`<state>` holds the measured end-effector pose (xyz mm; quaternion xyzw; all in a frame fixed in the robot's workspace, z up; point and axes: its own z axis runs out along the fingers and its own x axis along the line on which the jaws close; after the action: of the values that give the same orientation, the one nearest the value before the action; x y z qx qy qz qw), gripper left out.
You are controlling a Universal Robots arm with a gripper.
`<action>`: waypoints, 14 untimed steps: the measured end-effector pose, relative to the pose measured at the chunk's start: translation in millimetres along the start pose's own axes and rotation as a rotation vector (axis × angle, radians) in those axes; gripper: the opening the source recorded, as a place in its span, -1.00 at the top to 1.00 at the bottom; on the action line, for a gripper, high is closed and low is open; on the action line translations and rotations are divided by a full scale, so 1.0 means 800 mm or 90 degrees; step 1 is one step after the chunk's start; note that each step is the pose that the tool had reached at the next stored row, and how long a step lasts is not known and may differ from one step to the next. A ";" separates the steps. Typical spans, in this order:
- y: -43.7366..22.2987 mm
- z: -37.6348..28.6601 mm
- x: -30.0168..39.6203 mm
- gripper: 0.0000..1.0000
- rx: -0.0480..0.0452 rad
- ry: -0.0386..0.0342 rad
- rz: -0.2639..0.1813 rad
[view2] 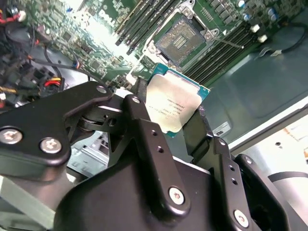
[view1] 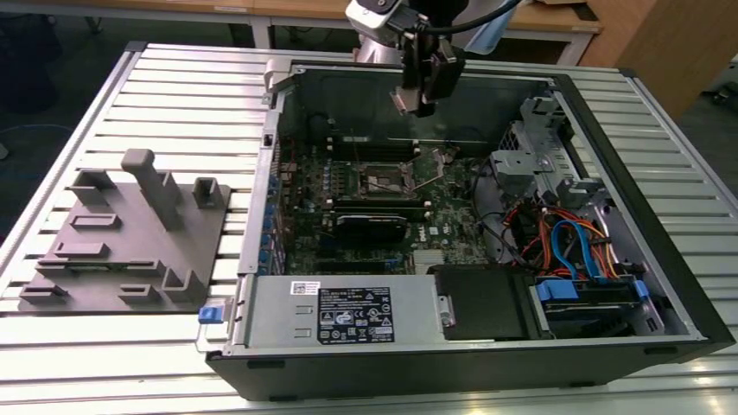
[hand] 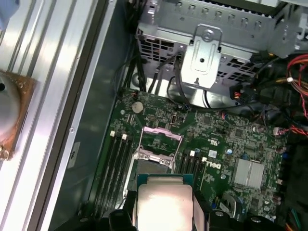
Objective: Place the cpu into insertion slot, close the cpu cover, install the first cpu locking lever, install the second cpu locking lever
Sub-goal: 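Place the cpu into insertion slot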
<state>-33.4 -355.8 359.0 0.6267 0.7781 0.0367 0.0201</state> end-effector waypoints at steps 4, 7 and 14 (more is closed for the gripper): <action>-0.0002 0.0029 0.0002 -0.08 -0.0001 -0.0012 0.013; -0.0005 0.0070 0.0005 -0.08 0.0003 -0.0016 0.018; -0.0010 0.0153 0.0009 -0.08 0.0011 -0.0063 0.076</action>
<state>-33.5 -354.9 346.8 0.6723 0.7392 0.0341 0.0212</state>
